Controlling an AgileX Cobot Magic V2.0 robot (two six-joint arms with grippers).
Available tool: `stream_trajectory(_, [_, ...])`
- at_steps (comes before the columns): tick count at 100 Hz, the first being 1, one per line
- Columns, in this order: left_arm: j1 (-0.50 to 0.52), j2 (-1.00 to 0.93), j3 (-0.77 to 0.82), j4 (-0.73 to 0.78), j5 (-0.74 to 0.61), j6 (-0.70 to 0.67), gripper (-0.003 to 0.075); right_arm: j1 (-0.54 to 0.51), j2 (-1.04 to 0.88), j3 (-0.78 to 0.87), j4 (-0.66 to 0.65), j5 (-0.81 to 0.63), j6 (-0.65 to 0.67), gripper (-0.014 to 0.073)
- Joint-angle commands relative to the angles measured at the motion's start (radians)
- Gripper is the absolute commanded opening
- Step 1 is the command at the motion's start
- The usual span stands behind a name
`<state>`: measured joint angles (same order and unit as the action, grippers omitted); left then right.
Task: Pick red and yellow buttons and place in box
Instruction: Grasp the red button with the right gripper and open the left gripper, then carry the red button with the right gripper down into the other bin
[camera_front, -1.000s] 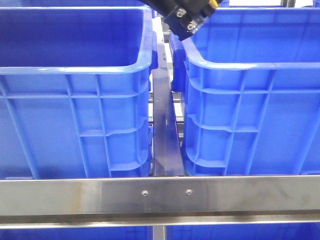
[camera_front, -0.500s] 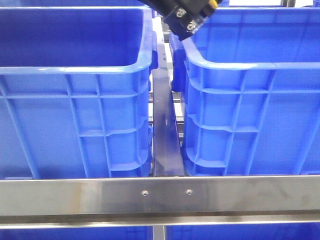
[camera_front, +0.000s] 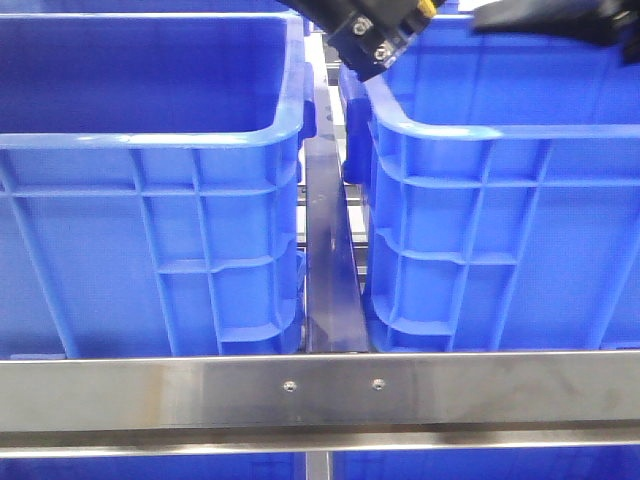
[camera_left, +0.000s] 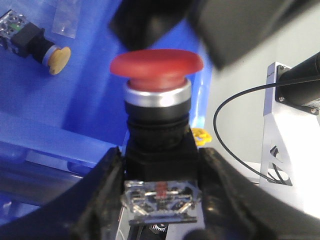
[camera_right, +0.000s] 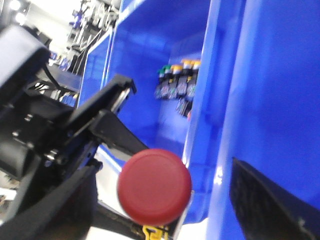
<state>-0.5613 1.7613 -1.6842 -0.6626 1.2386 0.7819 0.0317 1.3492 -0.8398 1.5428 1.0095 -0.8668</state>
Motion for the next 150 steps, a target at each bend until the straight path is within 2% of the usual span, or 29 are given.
stream_trajectory(1, [-0.008, -0.048, -0.028, -0.063, 0.028, -0.001, 0.0103, 0.037, -0.001, -0.039, 0.084, 0.019, -0.025, 0.057])
stream_trajectory(15, [-0.008, -0.048, -0.028, -0.063, 0.028, -0.001, 0.0103, 0.054, 0.019, -0.046, 0.087, 0.015, -0.026, 0.0565])
stream_trajectory(20, [-0.008, -0.048, -0.028, -0.063, 0.028, -0.001, 0.0103, 0.054, 0.019, -0.046, 0.086, 0.018, -0.031, 0.0538])
stream_trajectory(27, [-0.008, -0.048, -0.028, -0.063, 0.028, -0.001, 0.0103, 0.054, 0.019, -0.046, 0.087, 0.02, -0.032, 0.0459])
stream_trajectory(35, [-0.008, -0.048, -0.028, -0.063, 0.028, -0.001, 0.0106, 0.054, 0.019, -0.046, 0.087, 0.021, -0.032, 0.0329])
stream_trajectory(49, [-0.008, -0.048, -0.028, -0.087, 0.028, -0.001, 0.0127, 0.054, 0.019, -0.046, 0.087, 0.03, -0.033, 0.0213])
stream_trajectory(54, [-0.008, -0.048, -0.028, -0.097, 0.028, -0.001, 0.0174, 0.054, 0.019, -0.046, 0.087, 0.035, -0.033, 0.0208])
stream_trajectory(58, [-0.008, -0.048, -0.028, -0.102, 0.028, -0.001, 0.024, 0.054, 0.019, -0.046, 0.087, 0.04, -0.033, 0.0208])
stream_trajectory(63, [-0.008, -0.048, -0.028, -0.102, 0.028, -0.001, 0.0348, 0.053, 0.019, -0.046, 0.087, 0.046, -0.033, 0.0208])
stream_trajectory(72, [-0.008, -0.048, -0.028, -0.103, 0.028, -0.001, 0.06, 0.05, 0.019, -0.046, 0.087, 0.05, -0.033, 0.0208])
stream_trajectory(80, [-0.008, -0.048, -0.028, -0.103, 0.028, -0.001, 0.0722, 0.049, 0.019, -0.046, 0.087, 0.048, -0.033, 0.0208])
stream_trajectory(88, [-0.008, -0.048, -0.028, -0.103, 0.028, -0.003, 0.0689, 0.049, 0.019, -0.046, 0.087, 0.045, -0.033, 0.0208])
stream_trajectory(100, [-0.008, -0.048, -0.03, -0.105, 0.028, -0.003, 0.0682, 0.035, 0.019, -0.061, 0.083, 0.041, -0.034, 0.0208])
stream_trajectory(120, [-0.008, -0.048, -0.03, -0.105, 0.028, -0.003, 0.0682, -0.11, 0.019, -0.157, 0.009, 0.007, -0.078, 0.0208])
stream_trajectory(133, [-0.008, -0.048, -0.03, -0.109, 0.028, -0.003, 0.0682, -0.192, 0.019, -0.214, -0.091, -0.112, -0.12, 0.0208])
stream_trajectory(150, [-0.008, -0.048, -0.03, -0.109, 0.028, -0.003, 0.0682, -0.201, 0.021, -0.227, -0.145, -0.343, -0.282, 0.0208])
